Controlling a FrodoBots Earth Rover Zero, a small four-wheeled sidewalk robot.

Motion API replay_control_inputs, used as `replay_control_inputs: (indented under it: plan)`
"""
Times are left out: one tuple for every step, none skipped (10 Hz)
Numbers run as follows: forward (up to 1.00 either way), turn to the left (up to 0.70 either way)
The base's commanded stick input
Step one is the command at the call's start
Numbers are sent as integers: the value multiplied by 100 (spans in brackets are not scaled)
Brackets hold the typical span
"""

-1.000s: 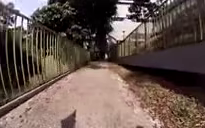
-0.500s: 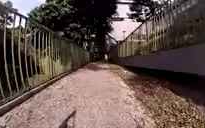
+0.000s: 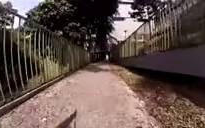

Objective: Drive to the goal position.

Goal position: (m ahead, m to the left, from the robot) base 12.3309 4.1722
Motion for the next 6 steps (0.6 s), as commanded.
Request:
replay_control_inputs:
  plan:
    - [85, 0]
    - [85, 0]
    - [85, 0]
    - [85, 0]
    - [85, 0]
    - [85, 0]
